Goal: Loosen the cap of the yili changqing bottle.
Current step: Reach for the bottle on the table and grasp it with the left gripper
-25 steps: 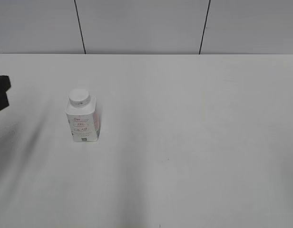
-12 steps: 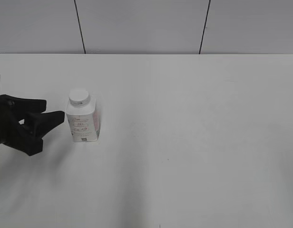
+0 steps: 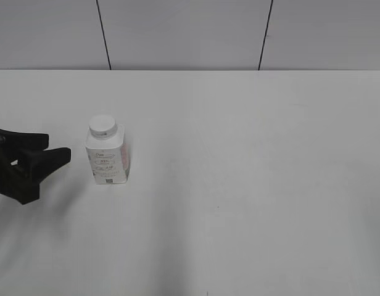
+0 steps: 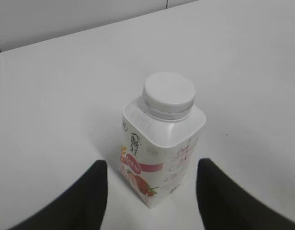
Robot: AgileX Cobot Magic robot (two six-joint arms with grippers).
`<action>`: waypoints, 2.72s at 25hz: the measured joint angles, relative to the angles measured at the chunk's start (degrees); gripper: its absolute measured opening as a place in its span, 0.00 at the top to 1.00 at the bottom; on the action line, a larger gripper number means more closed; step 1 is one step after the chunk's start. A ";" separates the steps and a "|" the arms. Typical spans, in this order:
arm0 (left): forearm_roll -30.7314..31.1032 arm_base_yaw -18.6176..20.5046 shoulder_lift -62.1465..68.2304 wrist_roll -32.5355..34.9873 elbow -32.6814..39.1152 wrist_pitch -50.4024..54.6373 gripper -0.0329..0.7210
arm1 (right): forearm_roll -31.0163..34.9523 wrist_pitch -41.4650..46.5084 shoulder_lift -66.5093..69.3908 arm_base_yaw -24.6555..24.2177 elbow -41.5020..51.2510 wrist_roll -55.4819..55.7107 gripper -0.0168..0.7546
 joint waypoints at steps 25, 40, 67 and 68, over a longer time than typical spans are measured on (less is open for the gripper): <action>13.42 2.56 16.39 -0.05 -13.18 -5.08 0.35 | 0.00 0.00 0.00 0.00 0.00 0.00 0.29; 18.71 2.56 23.11 -6.72 -20.56 -7.04 0.22 | 0.00 0.00 0.00 0.00 0.00 0.00 0.29; 27.20 -1.76 38.45 -7.94 -34.34 -13.00 0.22 | 0.00 0.00 0.00 0.00 0.00 0.00 0.29; 27.15 -1.87 38.86 -7.94 -34.34 -13.13 0.22 | 0.00 0.00 0.00 0.00 0.00 0.00 0.29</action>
